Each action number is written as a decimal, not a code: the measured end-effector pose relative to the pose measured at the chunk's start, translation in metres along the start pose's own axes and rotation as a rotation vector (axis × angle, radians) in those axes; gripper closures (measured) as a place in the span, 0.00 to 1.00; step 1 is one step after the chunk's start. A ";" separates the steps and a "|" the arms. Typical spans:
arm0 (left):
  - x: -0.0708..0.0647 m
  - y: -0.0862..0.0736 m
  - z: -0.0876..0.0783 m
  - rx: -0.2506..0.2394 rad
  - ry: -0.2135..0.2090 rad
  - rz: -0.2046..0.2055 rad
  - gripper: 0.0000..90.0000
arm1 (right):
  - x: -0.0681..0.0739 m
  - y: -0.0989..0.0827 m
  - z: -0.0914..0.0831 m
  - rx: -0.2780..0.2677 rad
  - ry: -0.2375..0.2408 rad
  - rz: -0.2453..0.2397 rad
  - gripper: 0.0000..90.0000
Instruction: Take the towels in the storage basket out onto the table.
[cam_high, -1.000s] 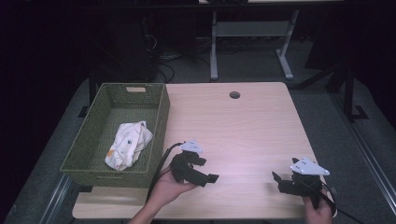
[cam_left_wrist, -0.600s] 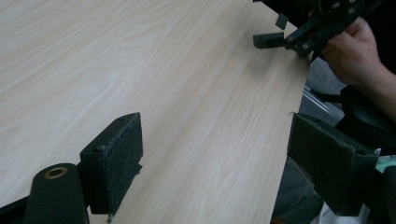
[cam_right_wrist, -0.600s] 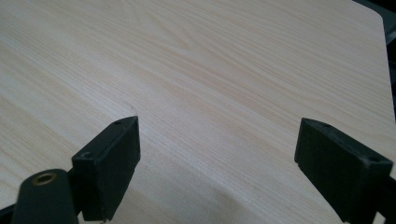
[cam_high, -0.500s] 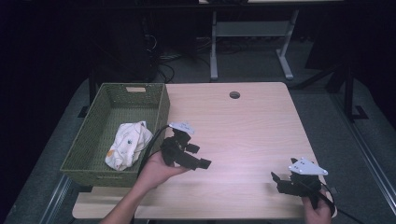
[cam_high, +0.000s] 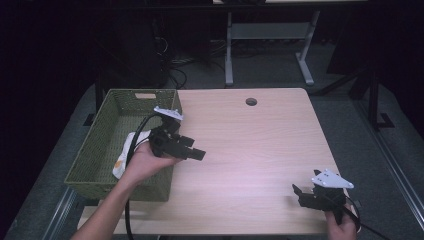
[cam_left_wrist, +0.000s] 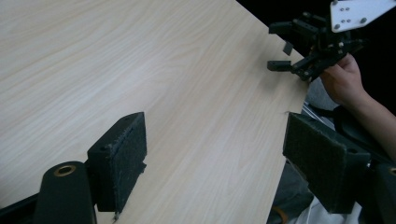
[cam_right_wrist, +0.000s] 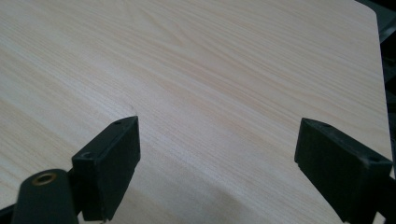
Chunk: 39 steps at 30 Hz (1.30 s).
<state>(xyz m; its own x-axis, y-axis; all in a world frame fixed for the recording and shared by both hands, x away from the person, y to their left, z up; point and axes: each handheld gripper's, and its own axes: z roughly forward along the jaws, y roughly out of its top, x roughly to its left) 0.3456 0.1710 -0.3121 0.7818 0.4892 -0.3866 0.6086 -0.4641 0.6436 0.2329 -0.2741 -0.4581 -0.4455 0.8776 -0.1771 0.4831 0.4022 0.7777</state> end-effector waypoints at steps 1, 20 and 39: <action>0.003 -0.001 -0.003 0.001 -0.001 -0.004 0.24 | 0.001 0.000 0.001 0.002 0.001 -0.003 0.15; 0.056 -0.021 -0.060 -0.023 0.109 -0.129 0.24 | -0.002 -0.002 0.000 0.005 -0.001 0.012 0.15; 0.106 -0.059 -0.078 0.021 0.264 -0.281 0.26 | 0.000 -0.001 0.001 0.006 0.009 -0.003 0.15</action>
<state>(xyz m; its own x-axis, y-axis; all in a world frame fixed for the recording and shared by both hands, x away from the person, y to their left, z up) 0.3821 0.3074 -0.3397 0.5246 0.7711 -0.3609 0.7988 -0.2991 0.5220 0.2332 -0.2740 -0.4593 -0.4539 0.8740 -0.1735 0.4862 0.4061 0.7738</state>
